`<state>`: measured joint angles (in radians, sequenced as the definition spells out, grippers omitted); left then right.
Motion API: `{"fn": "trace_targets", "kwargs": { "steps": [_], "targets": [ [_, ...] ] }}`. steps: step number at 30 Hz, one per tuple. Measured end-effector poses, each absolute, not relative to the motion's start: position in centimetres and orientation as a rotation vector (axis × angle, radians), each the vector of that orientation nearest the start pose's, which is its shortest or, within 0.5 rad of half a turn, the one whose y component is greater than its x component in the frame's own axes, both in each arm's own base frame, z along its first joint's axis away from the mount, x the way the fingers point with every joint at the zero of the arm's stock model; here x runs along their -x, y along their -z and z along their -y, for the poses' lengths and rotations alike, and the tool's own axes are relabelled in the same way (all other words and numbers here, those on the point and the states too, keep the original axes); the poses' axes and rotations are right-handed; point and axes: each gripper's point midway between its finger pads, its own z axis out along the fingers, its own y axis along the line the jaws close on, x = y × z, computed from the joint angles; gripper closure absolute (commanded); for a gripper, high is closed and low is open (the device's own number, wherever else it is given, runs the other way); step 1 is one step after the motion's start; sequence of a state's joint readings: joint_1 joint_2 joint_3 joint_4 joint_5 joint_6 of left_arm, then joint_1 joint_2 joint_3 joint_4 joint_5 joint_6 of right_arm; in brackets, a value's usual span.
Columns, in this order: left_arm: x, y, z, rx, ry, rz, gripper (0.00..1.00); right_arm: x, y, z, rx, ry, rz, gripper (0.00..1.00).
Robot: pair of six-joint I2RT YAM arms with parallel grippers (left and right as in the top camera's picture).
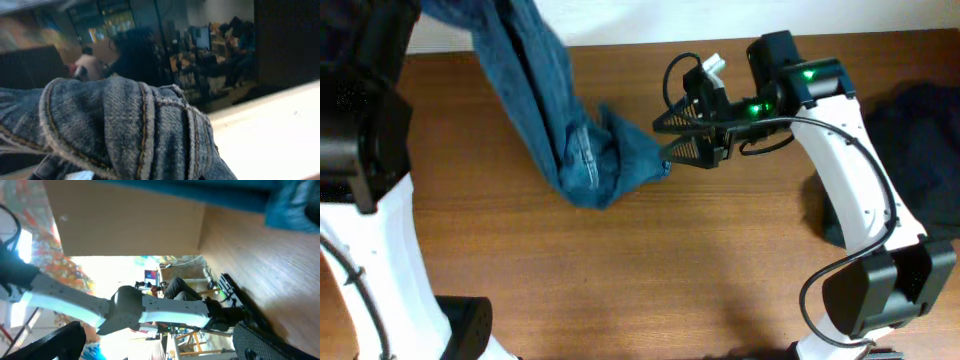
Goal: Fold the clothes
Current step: 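Drag the hanging jeans leftward and lay them flat lengthwise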
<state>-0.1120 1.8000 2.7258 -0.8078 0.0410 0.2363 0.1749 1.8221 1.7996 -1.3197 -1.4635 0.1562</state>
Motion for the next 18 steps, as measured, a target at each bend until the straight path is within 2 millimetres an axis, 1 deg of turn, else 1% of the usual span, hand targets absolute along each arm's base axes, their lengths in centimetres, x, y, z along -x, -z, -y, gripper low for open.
{"fn": "trace_targets", "kwargs": {
  "steps": [2, 3, 6, 7, 8, 9, 10, 11, 12, 13, 14, 15, 16, 18],
  "targets": [
    [-42.1, -64.1, 5.8, -0.291, -0.078, -1.379, 0.99, -32.2, -33.4, -22.5, 0.257, -2.128, -2.343, 0.01],
    [-42.0, -64.4, 6.1, -0.296, -0.075, -1.366, 0.99, -32.6, -33.4, -21.9, 0.238, -2.119, -2.333, 0.01],
    [-41.3, -65.4, 7.5, -0.32, -0.057, -1.32, 0.99, -34.3, -33.4, -19.3, 0.144, -2.079, -2.304, 0.01],
    [-40.8, -65.9, 8.5, -0.338, -0.039, -1.299, 0.99, -35.5, -33.2, -17.0, 0.066, -2.03, -2.289, 0.01],
    [-40.4, -66.2, 9.6, -0.355, -0.017, -1.283, 0.99, -36.2, -32.8, -15.5, 0.017, -1.988, -2.288, 0.01],
    [-40.1, -66.3, 10.2, -0.364, -0.004, -1.276, 0.99, -36.7, -32.6, -14.5, -0.018, -1.955, -2.291, 0.01],
    [-39.6, -66.5, 11.5, -0.386, 0.025, -1.265, 0.99, -37.4, -32.0, -12.8, -0.074, -1.895, -2.3, 0.01],
    [-39.2, -66.5, 12.5, -0.403, 0.047, -1.257, 0.99, -37.8, -31.7, -11.9, -0.104, -1.86, -2.306, 0.01],
    [-38.7, -66.6, 13.7, -0.425, 0.071, -1.247, 0.99, -38.3, -31.2, -10.5, -0.15, -1.808, -2.315, 0.01],
    [-38.1, -66.8, 15.1, -0.451, 0.095, -1.231, 0.99, -38.8, -30.4, -8.7, -0.208, -1.732, -2.337, 0.01],
    [-37.4, -67.0, 16.5, -0.48, 0.12, -1.211, 0.99, -39.1, -29.7, -7.3, -0.258, -1.663, -2.357, 0.01],
    [-37.1, -67.1, 17.2, -0.494, 0.131, -1.202, 0.99, -39.3, -29.2, -6.1, -0.299, -1.616, -2.372, 0.01],
    [-36.2, -67.4, 18.8, -0.527, 0.157, -1.174, 0.99, -39.4, -28.3, -4.5, -0.363, -1.541, -2.402, 0.01],
    [-35.1, -67.9, 20.4, -0.562, 0.175, -1.133, 0.99, -39.5, -26.9, -2.2, -0.446, -1.419, -2.449, 0.01]
  ]
}}
